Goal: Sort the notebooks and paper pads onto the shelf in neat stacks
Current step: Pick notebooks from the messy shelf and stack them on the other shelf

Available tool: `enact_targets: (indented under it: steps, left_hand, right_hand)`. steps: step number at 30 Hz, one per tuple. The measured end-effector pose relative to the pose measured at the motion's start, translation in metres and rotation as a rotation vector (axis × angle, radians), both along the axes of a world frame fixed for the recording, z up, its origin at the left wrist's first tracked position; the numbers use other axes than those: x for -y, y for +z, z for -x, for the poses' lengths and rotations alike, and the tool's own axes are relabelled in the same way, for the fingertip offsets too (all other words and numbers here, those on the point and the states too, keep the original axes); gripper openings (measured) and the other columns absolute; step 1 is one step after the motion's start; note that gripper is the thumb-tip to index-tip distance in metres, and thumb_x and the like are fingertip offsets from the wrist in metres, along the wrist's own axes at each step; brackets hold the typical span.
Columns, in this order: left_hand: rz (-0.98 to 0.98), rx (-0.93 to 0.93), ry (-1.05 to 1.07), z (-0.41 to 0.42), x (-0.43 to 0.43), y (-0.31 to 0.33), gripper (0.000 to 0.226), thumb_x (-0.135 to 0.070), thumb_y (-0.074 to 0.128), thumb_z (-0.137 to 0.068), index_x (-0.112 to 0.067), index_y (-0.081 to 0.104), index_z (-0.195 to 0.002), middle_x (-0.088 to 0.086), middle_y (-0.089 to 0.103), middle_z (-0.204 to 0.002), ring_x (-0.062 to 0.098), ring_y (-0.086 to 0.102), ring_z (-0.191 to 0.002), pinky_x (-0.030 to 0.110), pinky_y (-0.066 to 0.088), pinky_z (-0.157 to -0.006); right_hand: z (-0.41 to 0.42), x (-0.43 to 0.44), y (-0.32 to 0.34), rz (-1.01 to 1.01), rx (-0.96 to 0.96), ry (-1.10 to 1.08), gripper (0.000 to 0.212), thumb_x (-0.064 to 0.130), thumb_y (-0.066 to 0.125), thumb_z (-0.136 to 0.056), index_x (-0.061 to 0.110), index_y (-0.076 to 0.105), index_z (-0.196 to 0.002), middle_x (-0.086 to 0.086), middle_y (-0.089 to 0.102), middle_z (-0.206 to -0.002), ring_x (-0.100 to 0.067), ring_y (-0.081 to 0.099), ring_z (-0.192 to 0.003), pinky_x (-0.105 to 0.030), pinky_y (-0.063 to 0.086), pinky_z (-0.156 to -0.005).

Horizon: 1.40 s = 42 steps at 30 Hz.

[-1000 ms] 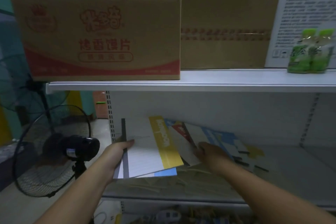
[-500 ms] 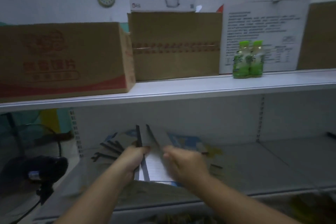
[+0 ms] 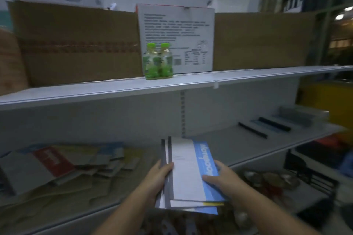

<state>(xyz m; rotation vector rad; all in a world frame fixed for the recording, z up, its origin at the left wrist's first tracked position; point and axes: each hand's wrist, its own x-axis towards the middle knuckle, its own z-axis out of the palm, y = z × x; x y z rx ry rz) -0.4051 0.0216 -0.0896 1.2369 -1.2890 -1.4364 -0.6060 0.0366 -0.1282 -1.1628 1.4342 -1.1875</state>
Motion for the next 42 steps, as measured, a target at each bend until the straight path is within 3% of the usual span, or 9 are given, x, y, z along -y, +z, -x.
enact_targets:
  steps: [5, 8, 13, 19, 26, 32, 34, 38, 42]
  left_hand:
    - [-0.119, -0.08, 0.033, 0.099, -0.003, -0.017, 0.04, -0.037, 0.04, -0.1, -0.01, 0.059, -0.122, 0.011, 0.064, -0.118, 0.025, 0.061, -0.104, 0.033, 0.048, -0.091]
    - [-0.212, -0.127, -0.006, 0.145, 0.003, -0.028, 0.032, -0.033, 0.041, -0.1, -0.012, 0.065, -0.103, 0.009, 0.069, -0.093, 0.027, 0.065, -0.086, 0.037, 0.053, -0.083]
    - [-0.321, -0.194, -0.097, 0.214, 0.024, -0.04, 0.039, -0.045, 0.033, -0.101, -0.018, 0.061, -0.107, 0.016, 0.071, -0.093, 0.031, 0.069, -0.074, 0.031, 0.055, -0.053]
    - [-0.432, -0.3, -0.219, 0.278, 0.08, -0.045, 0.045, -0.043, 0.041, -0.097, -0.005, 0.065, -0.094, 0.014, 0.072, -0.066, 0.029, 0.069, -0.056, 0.029, 0.053, -0.048]
    - [-0.414, -0.267, -0.237, 0.348, 0.151, -0.032, 0.033, -0.037, 0.048, -0.095, -0.01, 0.066, -0.094, 0.015, 0.07, -0.077, 0.029, 0.067, -0.068, 0.031, 0.052, -0.057]
    - [-0.388, -0.236, -0.118, 0.41, 0.194, -0.057, 0.039, -0.038, 0.036, -0.101, -0.011, 0.057, -0.121, 0.016, 0.061, -0.115, 0.031, 0.06, -0.096, 0.037, 0.05, -0.077]
    - [-0.368, -0.224, -0.089, 0.429, 0.207, -0.061, 0.034, -0.036, 0.034, -0.102, -0.014, 0.055, -0.116, 0.014, 0.059, -0.113, 0.03, 0.057, -0.093, 0.037, 0.048, -0.073]
    - [-0.185, 0.019, -0.108, 0.46, 0.24, -0.068, 0.016, -0.02, 0.04, -0.1, -0.018, 0.056, -0.105, 0.01, 0.06, -0.101, 0.027, 0.057, -0.087, 0.033, 0.046, -0.082]
    - [-0.088, 0.124, -0.075, 0.494, 0.27, -0.081, 0.034, 0.006, 0.046, -0.085, -0.024, 0.06, -0.075, 0.008, 0.064, -0.082, 0.026, 0.061, -0.083, 0.034, 0.048, -0.078]
  right_hand:
    - [0.082, -0.029, -0.011, -0.013, 0.081, -0.207, 0.047, -0.003, 0.07, -0.08, 0.02, 0.053, -0.117, -0.001, 0.068, -0.098, -0.023, 0.068, -0.083, -0.031, 0.052, -0.06]
    - [0.12, -0.036, -0.017, -0.031, 0.077, -0.267, 0.046, -0.001, 0.068, -0.081, 0.022, 0.051, -0.117, -0.001, 0.067, -0.099, -0.024, 0.067, -0.084, -0.033, 0.052, -0.061]
    - [0.174, -0.021, -0.027, -0.081, 0.047, -0.341, 0.037, 0.002, 0.054, -0.093, 0.02, 0.051, -0.125, -0.003, 0.066, -0.1, -0.028, 0.065, -0.086, -0.035, 0.053, -0.065]
    - [0.238, 0.029, -0.027, -0.124, -0.022, -0.402, 0.033, -0.002, 0.043, -0.096, 0.023, 0.053, -0.114, 0.001, 0.066, -0.09, -0.022, 0.064, -0.076, -0.027, 0.049, -0.056]
    - [0.297, 0.104, -0.012, -0.188, -0.043, -0.466, 0.028, 0.002, 0.041, -0.097, 0.02, 0.053, -0.116, -0.005, 0.065, -0.089, -0.027, 0.063, -0.076, -0.031, 0.049, -0.058]
    - [0.35, 0.143, -0.017, -0.2, -0.138, -0.553, 0.042, -0.005, 0.045, -0.085, 0.013, 0.062, -0.12, -0.007, 0.069, -0.093, -0.025, 0.065, -0.08, -0.037, 0.055, -0.067]
    - [0.367, 0.156, -0.014, -0.177, -0.136, -0.551, 0.042, -0.01, 0.046, -0.086, 0.006, 0.058, -0.123, -0.007, 0.065, -0.103, -0.018, 0.061, -0.081, -0.028, 0.05, -0.065]
    - [0.408, 0.187, -0.006, -0.168, -0.242, -0.544, 0.042, -0.007, 0.052, -0.089, 0.0, 0.051, -0.131, -0.013, 0.054, -0.133, -0.026, 0.053, -0.117, -0.034, 0.046, -0.096]
    - [0.457, 0.227, -0.004, -0.205, -0.442, -0.427, 0.032, 0.0, 0.053, -0.09, -0.001, 0.059, -0.122, -0.009, 0.06, -0.125, -0.026, 0.056, -0.113, -0.038, 0.045, -0.099]
